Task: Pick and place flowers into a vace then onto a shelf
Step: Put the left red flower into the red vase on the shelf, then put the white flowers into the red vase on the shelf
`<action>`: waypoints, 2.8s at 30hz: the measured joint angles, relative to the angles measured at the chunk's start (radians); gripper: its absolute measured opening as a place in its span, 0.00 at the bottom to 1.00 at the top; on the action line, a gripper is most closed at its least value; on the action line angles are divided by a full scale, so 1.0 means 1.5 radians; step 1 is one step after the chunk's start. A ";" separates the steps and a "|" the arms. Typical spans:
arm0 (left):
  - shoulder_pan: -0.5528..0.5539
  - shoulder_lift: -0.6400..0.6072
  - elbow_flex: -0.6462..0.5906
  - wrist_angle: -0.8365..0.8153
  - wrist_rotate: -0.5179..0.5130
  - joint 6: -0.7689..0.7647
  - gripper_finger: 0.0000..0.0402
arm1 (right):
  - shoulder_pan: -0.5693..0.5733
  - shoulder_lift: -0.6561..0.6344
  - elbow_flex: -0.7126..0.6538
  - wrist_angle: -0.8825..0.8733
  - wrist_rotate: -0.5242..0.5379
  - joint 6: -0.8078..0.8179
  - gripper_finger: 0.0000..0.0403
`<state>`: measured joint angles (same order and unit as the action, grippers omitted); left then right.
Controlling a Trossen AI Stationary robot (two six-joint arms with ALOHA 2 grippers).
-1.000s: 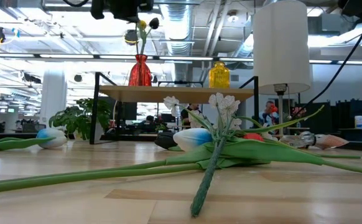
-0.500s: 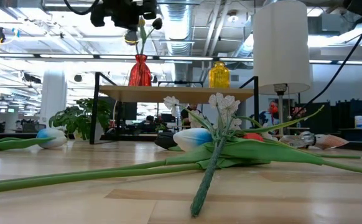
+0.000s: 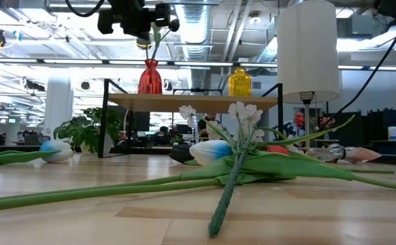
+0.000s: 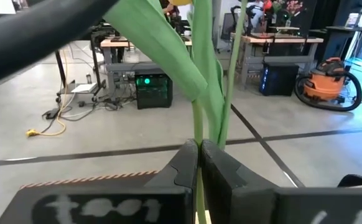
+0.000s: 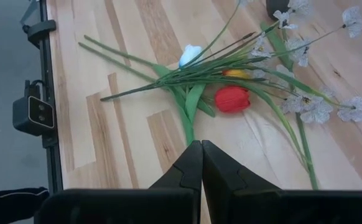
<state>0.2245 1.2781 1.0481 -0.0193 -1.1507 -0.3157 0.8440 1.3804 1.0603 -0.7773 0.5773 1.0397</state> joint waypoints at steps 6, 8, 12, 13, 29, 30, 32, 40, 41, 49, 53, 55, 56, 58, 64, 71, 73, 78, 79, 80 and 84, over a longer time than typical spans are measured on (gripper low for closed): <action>0.000 0.000 0.000 0.001 0.031 -0.002 0.00 | 0.000 0.000 0.000 0.000 0.000 0.000 0.00; 0.000 0.000 0.000 0.001 0.038 -0.002 0.00 | 0.000 0.000 0.000 0.000 0.000 0.000 0.00; 0.000 0.000 0.000 0.001 0.052 -0.002 0.00 | 0.000 0.000 0.000 0.000 0.000 0.000 0.00; 0.000 0.000 0.000 0.001 0.053 -0.002 0.00 | 0.000 0.000 0.000 0.000 0.000 0.000 0.00; 0.000 0.000 0.000 0.014 0.055 -0.002 0.27 | 0.000 0.000 0.000 0.000 0.000 0.000 0.00; 0.000 0.000 0.000 0.014 0.053 -0.002 0.29 | 0.000 0.000 0.000 0.000 0.000 0.000 0.00; 0.000 -0.001 0.000 0.014 0.048 -0.002 0.30 | 0.000 0.000 0.000 0.000 0.000 0.000 0.00; -0.030 -0.029 0.001 -0.011 0.043 0.004 0.35 | 0.001 0.000 0.000 0.000 -0.001 0.000 0.00; -0.032 -0.034 0.001 -0.024 0.042 0.004 0.36 | 0.000 0.000 0.000 0.000 -0.001 0.000 0.00; -0.059 -0.075 0.001 -0.140 0.042 -0.060 0.38 | 0.001 0.000 0.000 0.000 -0.002 -0.001 0.00; -0.092 -0.108 0.001 -0.215 0.046 -0.118 0.38 | 0.003 0.000 0.000 0.000 -0.002 -0.001 0.00; -0.114 -0.126 0.001 -0.250 0.061 -0.158 0.38 | 0.006 0.000 0.000 0.000 -0.002 -0.002 0.00; -0.126 -0.134 0.001 -0.262 0.078 -0.176 0.38 | 0.010 0.000 0.000 0.000 -0.002 -0.002 0.00; -0.150 -0.147 0.001 -0.280 0.138 -0.196 0.38 | 0.015 0.000 0.000 -0.001 -0.002 -0.002 0.00; -0.215 -0.149 0.001 -0.277 0.484 -0.266 0.38 | 0.023 0.000 0.000 -0.006 -0.002 -0.002 0.00; -0.336 -0.077 0.001 -0.278 0.671 -0.419 0.38 | 0.023 0.000 0.000 0.019 -0.009 0.021 0.00; -0.370 -0.055 0.001 -0.278 0.672 -0.437 0.38 | 0.023 0.000 0.000 0.037 -0.024 0.043 0.00; -0.436 -0.017 0.001 -0.278 0.604 -0.484 0.38 | 0.021 0.000 0.000 0.102 -0.071 0.092 0.00; -0.446 -0.012 0.001 -0.278 0.590 -0.492 0.38 | 0.021 0.000 0.000 0.117 -0.077 0.107 0.00; -0.455 -0.010 0.001 -0.280 0.579 -0.497 0.38 | 0.021 0.000 0.000 0.131 -0.081 0.125 0.00; -0.486 -0.010 0.001 -0.297 0.523 -0.505 0.38 | 0.021 0.004 0.000 0.183 -0.075 0.217 0.00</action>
<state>-0.5040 1.2629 1.0489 -0.4645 -0.3657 -1.0729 0.8757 1.3864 1.0609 -0.5035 0.4651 1.3651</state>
